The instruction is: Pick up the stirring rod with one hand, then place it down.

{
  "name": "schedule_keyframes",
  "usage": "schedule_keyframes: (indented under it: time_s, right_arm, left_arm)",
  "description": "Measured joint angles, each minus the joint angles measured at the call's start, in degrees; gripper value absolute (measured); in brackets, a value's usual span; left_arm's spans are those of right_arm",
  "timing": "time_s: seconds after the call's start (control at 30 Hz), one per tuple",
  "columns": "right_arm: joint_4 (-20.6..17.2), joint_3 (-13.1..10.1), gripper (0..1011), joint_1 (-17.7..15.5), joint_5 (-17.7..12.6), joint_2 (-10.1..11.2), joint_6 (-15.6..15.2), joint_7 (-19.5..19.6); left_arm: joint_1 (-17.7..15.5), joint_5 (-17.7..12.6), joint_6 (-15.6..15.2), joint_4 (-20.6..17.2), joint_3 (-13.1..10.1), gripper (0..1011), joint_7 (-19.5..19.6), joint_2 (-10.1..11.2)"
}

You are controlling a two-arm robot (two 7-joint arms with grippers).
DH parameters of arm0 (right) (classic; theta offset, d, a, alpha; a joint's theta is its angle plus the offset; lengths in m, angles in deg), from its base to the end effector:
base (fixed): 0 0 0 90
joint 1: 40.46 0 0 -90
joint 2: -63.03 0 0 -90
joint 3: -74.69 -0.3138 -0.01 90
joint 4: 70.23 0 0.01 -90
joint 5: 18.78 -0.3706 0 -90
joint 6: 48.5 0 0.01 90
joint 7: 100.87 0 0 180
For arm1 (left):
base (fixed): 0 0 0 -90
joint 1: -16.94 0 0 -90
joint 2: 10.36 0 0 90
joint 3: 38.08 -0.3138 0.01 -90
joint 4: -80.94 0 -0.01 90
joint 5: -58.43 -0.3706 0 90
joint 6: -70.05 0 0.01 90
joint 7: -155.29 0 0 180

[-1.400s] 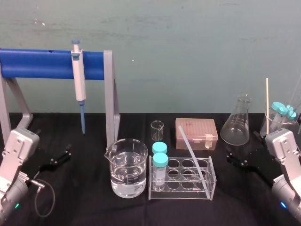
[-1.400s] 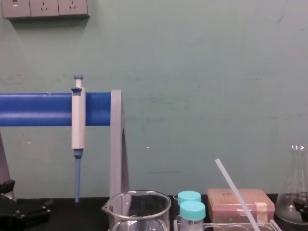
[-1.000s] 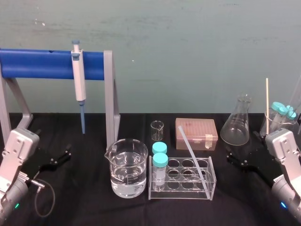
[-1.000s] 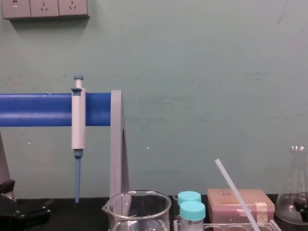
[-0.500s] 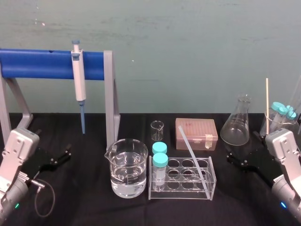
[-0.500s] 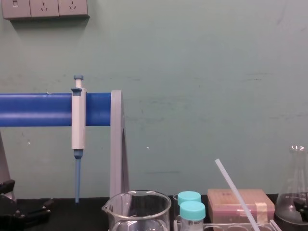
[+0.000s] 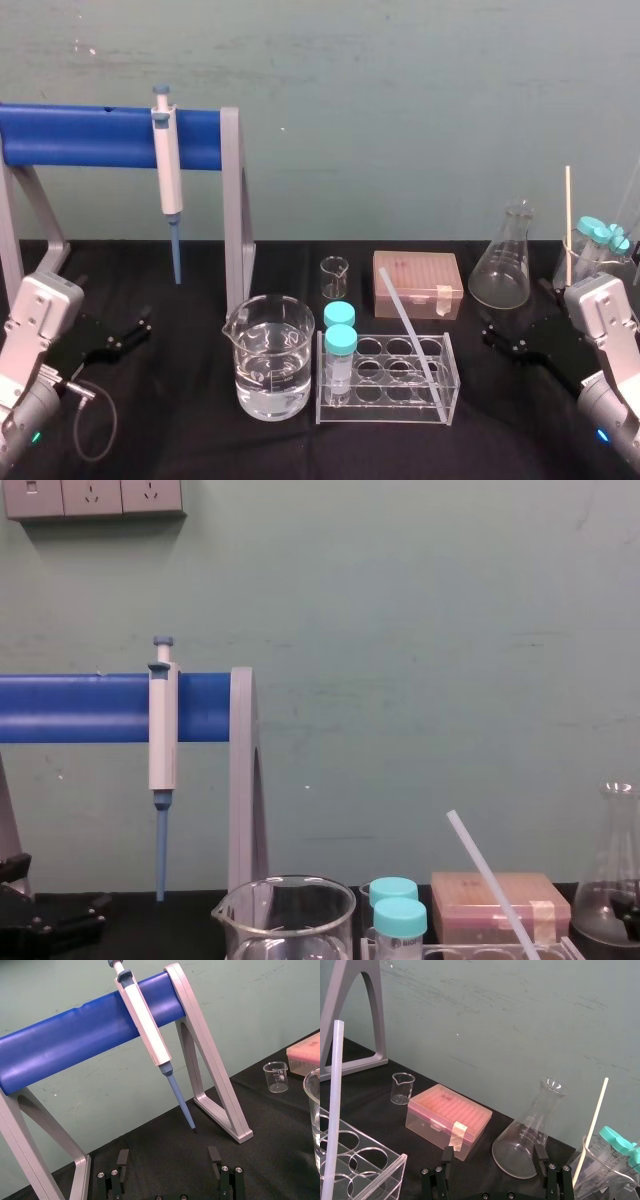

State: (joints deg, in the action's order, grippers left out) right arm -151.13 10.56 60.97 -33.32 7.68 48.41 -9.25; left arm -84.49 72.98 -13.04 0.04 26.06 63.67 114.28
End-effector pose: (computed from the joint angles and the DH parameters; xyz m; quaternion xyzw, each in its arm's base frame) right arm 0.4203 -0.0799 -0.3333 -0.1416 -0.1325 -0.5799 0.7913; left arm 0.4204 0.0798 -0.3333 0.1414 -0.1324 0.5799 0.7913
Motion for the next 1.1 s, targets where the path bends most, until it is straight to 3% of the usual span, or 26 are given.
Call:
schedule_keyframes:
  time_s: [0.83,1.1]
  right_arm:
    - [0.0,0.0,1003,0.0,0.0,0.0,0.0,0.0]
    - [-0.94,-0.29,1003,-0.88,5.13,0.04,5.67,1.01]
  left_arm:
    - [0.0,0.0,0.0,0.0,0.0,1000,0.0,0.0]
    - [0.0,0.0,0.0,0.0,0.0,1000,0.0,0.0]
